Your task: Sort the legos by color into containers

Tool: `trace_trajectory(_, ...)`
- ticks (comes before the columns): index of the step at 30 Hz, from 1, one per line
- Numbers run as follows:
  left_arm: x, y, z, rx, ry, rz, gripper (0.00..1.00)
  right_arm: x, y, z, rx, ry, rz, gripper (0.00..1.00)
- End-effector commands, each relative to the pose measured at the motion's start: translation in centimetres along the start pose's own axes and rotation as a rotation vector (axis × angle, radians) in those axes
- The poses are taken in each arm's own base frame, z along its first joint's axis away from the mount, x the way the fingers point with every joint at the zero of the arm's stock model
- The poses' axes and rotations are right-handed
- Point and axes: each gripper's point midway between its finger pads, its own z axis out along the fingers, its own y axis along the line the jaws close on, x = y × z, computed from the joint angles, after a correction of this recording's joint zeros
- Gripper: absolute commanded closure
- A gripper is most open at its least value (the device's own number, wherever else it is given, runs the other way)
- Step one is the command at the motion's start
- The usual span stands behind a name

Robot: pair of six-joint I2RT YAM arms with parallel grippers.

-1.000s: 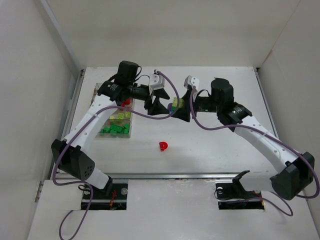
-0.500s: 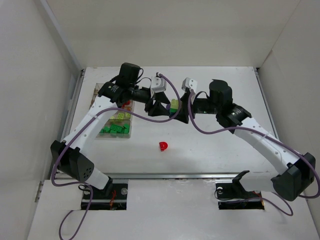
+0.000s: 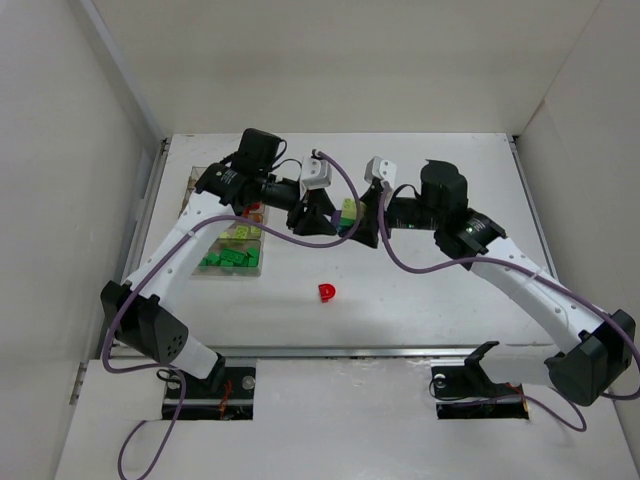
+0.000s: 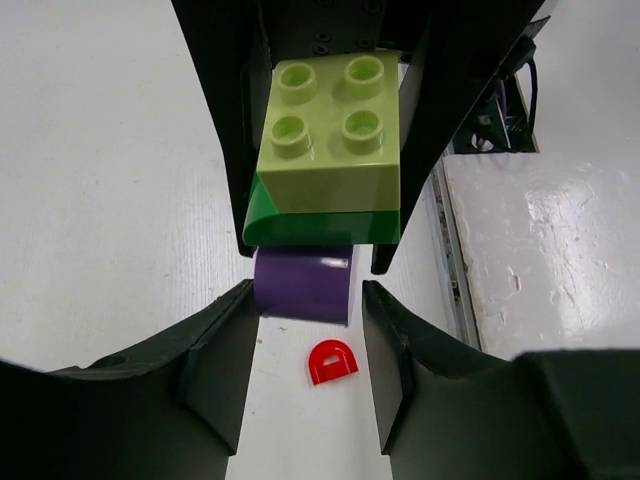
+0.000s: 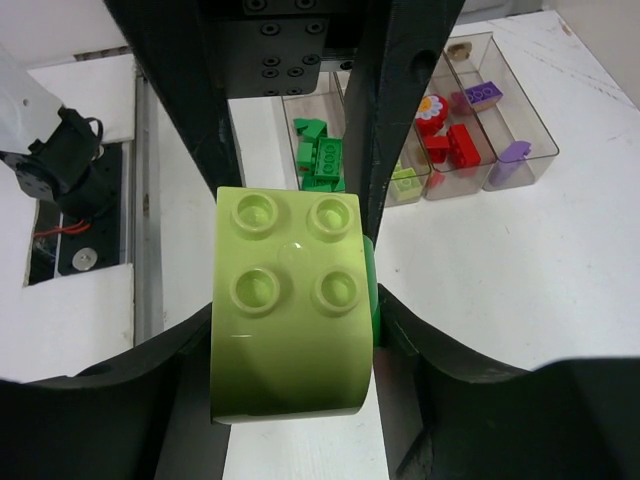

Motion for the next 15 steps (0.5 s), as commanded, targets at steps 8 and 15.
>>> trace_trajectory(8, -2.5, -1.7, 0.1, 0.060, -0.058, 0.088, 0.50, -2.3, 0.6, -0.2, -0.011, -0.066, -0.087, 1.00)
trace_trajectory(15, 0.5, -0.2, -0.1, -0.020, 0.031, 0.089, 0.54, -1.2, -0.6, -0.2, 0.054, -0.039, -0.071, 1.00)
